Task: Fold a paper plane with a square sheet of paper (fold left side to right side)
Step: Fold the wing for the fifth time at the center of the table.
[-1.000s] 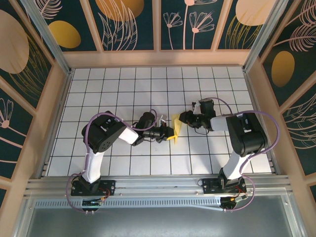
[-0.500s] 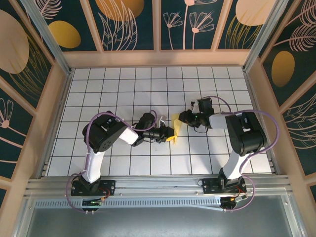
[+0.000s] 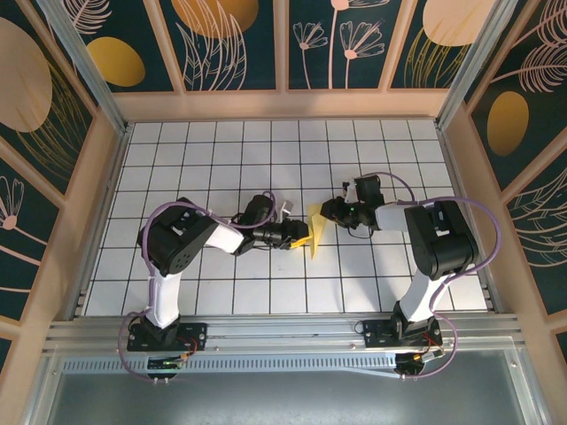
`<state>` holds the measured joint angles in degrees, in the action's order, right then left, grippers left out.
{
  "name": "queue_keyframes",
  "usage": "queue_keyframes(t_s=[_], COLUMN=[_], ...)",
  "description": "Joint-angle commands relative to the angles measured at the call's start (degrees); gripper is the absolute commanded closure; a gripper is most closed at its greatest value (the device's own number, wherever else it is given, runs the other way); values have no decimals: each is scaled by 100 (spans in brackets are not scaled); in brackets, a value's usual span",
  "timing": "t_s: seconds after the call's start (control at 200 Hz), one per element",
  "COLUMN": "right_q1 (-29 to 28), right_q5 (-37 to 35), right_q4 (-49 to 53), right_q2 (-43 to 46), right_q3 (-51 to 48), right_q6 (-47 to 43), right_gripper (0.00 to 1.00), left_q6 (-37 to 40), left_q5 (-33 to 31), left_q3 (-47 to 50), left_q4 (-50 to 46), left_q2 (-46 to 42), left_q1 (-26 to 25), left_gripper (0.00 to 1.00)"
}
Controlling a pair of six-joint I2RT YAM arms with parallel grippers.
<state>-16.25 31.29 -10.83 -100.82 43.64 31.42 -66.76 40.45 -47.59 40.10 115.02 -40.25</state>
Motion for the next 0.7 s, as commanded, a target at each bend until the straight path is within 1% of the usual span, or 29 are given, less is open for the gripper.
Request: queue_keyframes(t_s=[0.0,0.16,0.195,0.415,0.49,0.696], right_q1=[-131,-128,-129,-129,-132,-136], right_q5=[-316,-332,-334,-342,-334,-334], right_q4=[133,151,145,156,142,133], right_q2=[-317,-282,-279,-254,-246,-256], right_q3=[6,-4,-4,-22,-33,-33], right_q6=[-206,-204,-204,-206,-202,-199], right_gripper=[66,66,66,66,66,66], left_q6=[445,674,723,1019,1070,1130], left_q5=[-11,-41,-76,-250,-312,-410], left_q3=[-408,-783,-999,-1366,-1376,-1381], left_q4=[-510,-914,-1012,-1603,-1704,-1754], left_q2=[9,266,319,530,527,533], left_q1=[35,45,44,53,55,59], left_gripper=[61,61,61,63,66,77])
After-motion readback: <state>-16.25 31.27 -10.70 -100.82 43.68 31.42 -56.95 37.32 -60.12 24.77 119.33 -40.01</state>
